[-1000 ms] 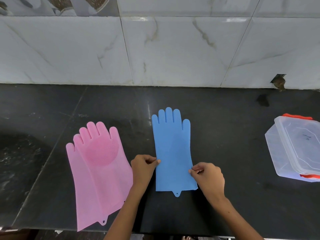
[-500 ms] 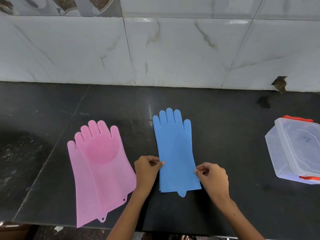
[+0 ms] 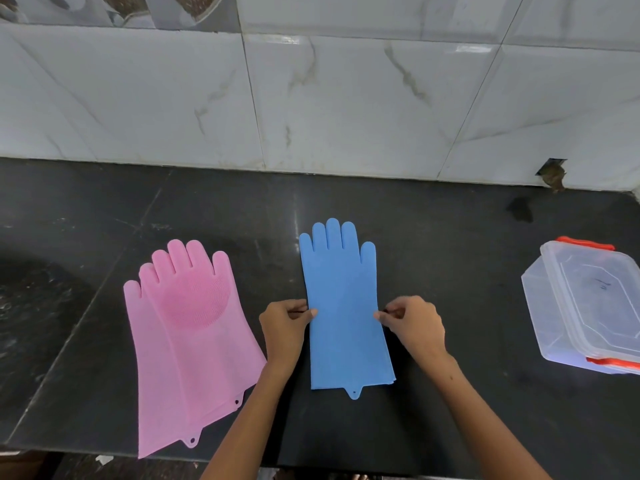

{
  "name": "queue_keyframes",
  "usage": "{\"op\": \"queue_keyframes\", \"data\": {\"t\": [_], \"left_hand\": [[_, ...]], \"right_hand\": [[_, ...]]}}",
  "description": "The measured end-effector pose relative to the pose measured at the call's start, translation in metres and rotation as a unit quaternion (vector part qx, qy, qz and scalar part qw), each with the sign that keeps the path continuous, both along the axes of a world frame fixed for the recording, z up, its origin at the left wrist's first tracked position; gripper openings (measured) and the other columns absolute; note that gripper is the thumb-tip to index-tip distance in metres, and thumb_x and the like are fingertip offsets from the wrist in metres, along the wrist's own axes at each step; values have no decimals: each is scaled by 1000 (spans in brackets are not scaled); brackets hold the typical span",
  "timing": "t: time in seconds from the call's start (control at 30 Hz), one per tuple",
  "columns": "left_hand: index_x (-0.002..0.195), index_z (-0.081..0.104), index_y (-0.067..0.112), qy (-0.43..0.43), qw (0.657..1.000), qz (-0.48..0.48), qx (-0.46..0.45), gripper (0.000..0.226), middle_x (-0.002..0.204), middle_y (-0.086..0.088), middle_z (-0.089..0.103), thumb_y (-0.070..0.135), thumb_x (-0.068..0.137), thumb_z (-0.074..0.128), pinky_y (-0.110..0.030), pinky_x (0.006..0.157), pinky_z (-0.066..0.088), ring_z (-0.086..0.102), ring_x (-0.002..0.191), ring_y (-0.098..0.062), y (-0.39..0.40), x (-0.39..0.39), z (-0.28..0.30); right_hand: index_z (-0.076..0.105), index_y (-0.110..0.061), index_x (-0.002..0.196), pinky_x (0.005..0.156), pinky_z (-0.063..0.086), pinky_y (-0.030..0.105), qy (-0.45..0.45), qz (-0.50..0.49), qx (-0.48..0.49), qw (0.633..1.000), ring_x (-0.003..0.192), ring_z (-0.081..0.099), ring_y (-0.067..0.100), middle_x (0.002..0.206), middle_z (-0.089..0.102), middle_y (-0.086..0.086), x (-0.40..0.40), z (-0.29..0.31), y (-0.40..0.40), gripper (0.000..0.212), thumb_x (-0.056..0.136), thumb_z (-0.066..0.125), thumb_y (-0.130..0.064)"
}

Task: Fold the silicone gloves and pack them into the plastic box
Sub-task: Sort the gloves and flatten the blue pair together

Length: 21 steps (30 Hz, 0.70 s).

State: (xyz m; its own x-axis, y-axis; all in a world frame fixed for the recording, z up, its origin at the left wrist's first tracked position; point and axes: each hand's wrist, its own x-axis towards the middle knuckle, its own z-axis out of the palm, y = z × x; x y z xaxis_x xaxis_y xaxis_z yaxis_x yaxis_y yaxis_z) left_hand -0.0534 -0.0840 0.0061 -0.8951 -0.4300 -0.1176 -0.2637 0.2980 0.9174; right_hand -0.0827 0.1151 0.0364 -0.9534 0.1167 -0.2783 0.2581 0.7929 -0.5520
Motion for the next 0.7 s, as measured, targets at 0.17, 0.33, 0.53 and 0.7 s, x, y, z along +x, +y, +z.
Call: {"op": "queue_keyframes", "data": {"t": [0.17,0.33,0.53,0.7], "left_hand": [[100,74,3,-12,1000,-13,-10,22,97,-7,74,6,78,74,-20,76,54,68,79,-11,2,-10,-2],[96,75,5,-7,999,-35,-19,19,90,-2,74,4,77,76,-4,61,48,66,72,-2,-6,-9,-7],[100,74,11,35,992,-92,-84,18,92,4,74,9,83,70,-21,77,58,67,77,-1,-21,0,-6],[116,67,10,136,878,-309,-338,35,112,-9,70,2,82,69,-23,93,50,68,100,-20,-56,-17,10]], "right_hand": [[72,-8,87,68,59,40,19,-21,-96,995,66,68,18,75,71,4,-15,-6,-12,17,78,76,-23],[72,-13,76,64,60,33,4,-27,-130,991,60,69,13,69,72,0,-3,-19,-8,7,75,78,-15],[75,-13,88,57,56,19,21,-50,-240,969,64,70,7,71,74,-6,10,-25,13,10,80,73,-20],[73,-23,102,81,53,20,193,148,-70,967,90,66,1,101,70,-14,0,-24,43,25,78,75,-15]]}}
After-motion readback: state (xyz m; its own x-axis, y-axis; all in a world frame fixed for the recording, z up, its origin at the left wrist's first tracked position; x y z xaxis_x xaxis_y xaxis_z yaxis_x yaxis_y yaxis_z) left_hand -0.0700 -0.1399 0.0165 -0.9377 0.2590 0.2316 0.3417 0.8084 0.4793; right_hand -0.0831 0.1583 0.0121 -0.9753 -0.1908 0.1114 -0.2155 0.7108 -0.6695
